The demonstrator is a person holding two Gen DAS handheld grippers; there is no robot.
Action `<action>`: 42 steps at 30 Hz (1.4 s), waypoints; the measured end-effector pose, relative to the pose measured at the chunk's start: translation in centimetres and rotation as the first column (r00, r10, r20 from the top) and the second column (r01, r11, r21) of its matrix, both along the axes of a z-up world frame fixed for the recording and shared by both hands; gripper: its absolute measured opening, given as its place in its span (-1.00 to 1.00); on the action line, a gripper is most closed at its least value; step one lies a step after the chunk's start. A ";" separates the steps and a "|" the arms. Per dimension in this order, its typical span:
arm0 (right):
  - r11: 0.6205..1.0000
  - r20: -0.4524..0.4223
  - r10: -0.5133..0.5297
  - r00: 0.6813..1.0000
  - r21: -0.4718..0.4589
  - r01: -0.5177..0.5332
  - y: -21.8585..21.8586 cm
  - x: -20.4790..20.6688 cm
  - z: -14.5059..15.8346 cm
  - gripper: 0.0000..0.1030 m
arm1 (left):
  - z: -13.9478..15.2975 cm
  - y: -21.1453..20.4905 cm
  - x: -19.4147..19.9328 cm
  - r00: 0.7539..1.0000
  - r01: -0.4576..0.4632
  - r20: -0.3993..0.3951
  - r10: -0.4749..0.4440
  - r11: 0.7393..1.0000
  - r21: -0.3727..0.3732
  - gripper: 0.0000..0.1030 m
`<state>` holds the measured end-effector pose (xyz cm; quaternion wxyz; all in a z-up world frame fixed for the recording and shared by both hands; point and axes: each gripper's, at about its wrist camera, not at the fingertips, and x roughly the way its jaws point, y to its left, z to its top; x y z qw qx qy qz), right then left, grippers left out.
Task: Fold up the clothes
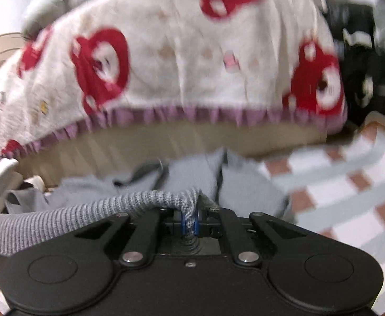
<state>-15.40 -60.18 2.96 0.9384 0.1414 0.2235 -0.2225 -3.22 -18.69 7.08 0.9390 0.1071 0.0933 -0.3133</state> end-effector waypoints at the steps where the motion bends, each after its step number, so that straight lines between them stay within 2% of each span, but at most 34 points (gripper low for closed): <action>1: 0.999 0.014 0.010 1.000 -0.042 -0.009 0.5 -0.9 1.4 -0.89 | 0.5 0.7 -0.5 1.000 0.005 0.008 -0.005 1.000 -0.001 -0.90; 4: 0.992 0.044 0.046 0.998 -0.121 -0.040 1.5 -3.2 4.0 -0.89 | 1.5 2.7 -1.8 0.999 0.019 0.026 -0.020 1.000 0.021 -0.90; 8: 0.991 0.079 0.085 0.993 -0.112 -0.075 2.7 -6.7 5.9 -0.90 | 3.4 5.1 -3.6 0.998 0.056 0.013 -0.057 0.998 0.028 -0.91; 12: 0.995 0.064 0.085 0.994 -0.064 -0.080 3.8 -9.5 5.2 -0.90 | 5.0 6.6 -6.1 0.996 0.093 -0.003 -0.093 0.994 0.050 -0.92; 15: 0.994 -0.029 0.107 0.994 0.000 -0.107 4.6 -10.5 2.8 -0.89 | 2.8 6.8 -6.2 0.989 0.099 -0.120 -0.086 0.988 0.114 -0.93; 17: 0.987 -0.127 0.149 0.981 0.072 -0.141 4.6 -10.3 0.0 -0.89 | -0.1 6.7 -5.3 0.964 0.120 -0.253 -0.078 0.980 0.156 -0.93; 19: 0.982 -0.225 0.171 0.959 0.119 -0.147 4.6 -10.0 -2.9 -0.81 | -3.4 6.6 -4.1 0.896 0.159 -0.438 -0.069 0.972 0.172 -0.88; 20: 0.976 -0.278 0.194 0.941 0.150 -0.157 4.7 -9.7 -4.1 -0.59 | -5.0 6.6 -3.4 0.849 0.177 -0.525 -0.062 0.969 0.173 -0.87; 21: 0.964 -0.339 0.242 0.909 0.194 -0.184 4.8 -9.5 -5.2 -0.46 | -6.1 6.7 -3.0 0.824 0.168 -0.565 -0.047 0.972 0.164 -0.84; 22: 0.946 -0.376 0.299 0.877 0.236 -0.222 5.0 -9.3 -5.9 -0.37 | -6.7 6.5 -2.4 0.816 0.162 -0.576 -0.040 0.973 0.163 -0.80; 24: 0.906 -0.361 0.399 0.843 0.300 -0.300 5.4 -9.4 -6.3 -0.27 | -7.9 5.9 -1.1 0.800 0.151 -0.599 -0.026 0.976 0.159 -0.65; 25: 0.887 -0.316 0.427 0.847 0.329 -0.324 5.2 -9.6 -6.1 -0.22 | -8.5 5.7 -0.4 0.792 0.145 -0.610 -0.020 0.977 0.157 -0.57; 26: 0.865 -0.272 0.456 0.848 0.361 -0.349 5.0 -9.7 -5.8 -0.08 | -9.1 5.4 0.2 0.784 0.140 -0.621 -0.013 0.978 0.156 -0.35; 27: 0.846 -0.234 0.475 0.848 0.387 -0.367 4.6 -9.6 -5.6 -0.05 | -9.7 5.1 0.9 0.775 0.134 -0.632 -0.007 0.979 0.154 -0.22; 31: 0.864 -0.194 0.431 0.881 0.370 -0.342 3.5 -7.7 -5.1 0.13 | -12.2 4.1 3.5 0.738 0.111 -0.674 0.019 0.983 0.149 -0.19; 33: 0.882 -0.220 0.387 0.895 0.371 -0.290 2.5 -5.8 -6.1 0.19 | -13.4 3.6 4.8 0.719 0.099 -0.695 0.031 0.984 0.146 -0.09; 36: 0.906 -0.279 0.307 0.910 0.378 -0.189 0.6 -2.7 -8.1 0.24 | -15.2 2.8 6.6 0.689 0.082 -0.723 0.049 0.986 0.145 -0.09; 37: 0.907 -0.296 0.282 0.913 0.393 -0.152 -0.1 -2.0 -8.9 0.24 | -15.6 2.7 6.7 0.687 0.082 -0.724 0.057 0.985 0.155 -0.09; 40: 0.868 -0.342 0.223 0.913 0.495 -0.027 -2.3 -1.4 -11.5 0.24 | -16.9 2.5 6.8 0.682 0.082 -0.727 0.079 0.980 0.184 -0.09; 42: 0.846 -0.364 0.199 0.910 0.532 0.028 -3.4 -1.3 -12.5 0.24 | -17.8 2.3 6.9 0.679 0.082 -0.728 0.095 0.976 0.203 -0.09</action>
